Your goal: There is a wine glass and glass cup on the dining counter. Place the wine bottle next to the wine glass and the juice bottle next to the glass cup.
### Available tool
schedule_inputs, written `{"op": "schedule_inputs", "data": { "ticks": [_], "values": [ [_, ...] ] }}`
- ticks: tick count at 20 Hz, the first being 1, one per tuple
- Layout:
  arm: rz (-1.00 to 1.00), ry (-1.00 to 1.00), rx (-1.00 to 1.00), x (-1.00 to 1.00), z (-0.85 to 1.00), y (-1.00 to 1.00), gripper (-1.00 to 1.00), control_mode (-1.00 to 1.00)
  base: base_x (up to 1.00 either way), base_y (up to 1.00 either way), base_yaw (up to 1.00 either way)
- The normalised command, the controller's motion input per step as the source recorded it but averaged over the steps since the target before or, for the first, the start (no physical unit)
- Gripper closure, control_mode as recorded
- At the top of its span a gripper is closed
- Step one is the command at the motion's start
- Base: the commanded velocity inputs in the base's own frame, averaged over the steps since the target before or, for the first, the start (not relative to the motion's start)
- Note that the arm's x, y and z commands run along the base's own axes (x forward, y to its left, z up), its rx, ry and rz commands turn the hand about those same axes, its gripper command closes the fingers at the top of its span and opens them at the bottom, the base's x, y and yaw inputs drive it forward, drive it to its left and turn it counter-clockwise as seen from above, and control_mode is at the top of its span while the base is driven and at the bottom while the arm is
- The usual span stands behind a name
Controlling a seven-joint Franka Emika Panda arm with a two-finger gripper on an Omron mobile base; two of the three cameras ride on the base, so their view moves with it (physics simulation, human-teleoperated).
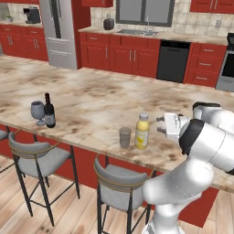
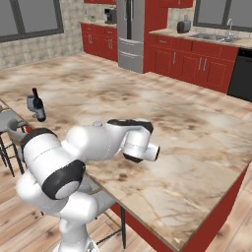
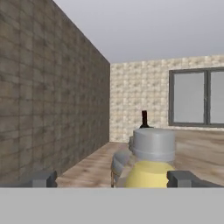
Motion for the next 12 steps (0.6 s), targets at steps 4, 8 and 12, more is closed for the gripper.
{"op": "schedule_inputs", "data": {
  "ticks": [4,8,12],
  "values": [
    [-0.19,0.17,-0.11,-0.43,0.36,0.0,-1.0,-1.0,0.0,0.0,0.0],
    [-0.22,0.29,-0.05,-0.38,0.41,-0.02,-1.0,-1.0,0.0,0.0,0.0],
    [-0.26,0.28,-0.03,-0.41,0.37,0.0,-1.0,-1.0,0.0,0.0,0.0]
  ]
}}
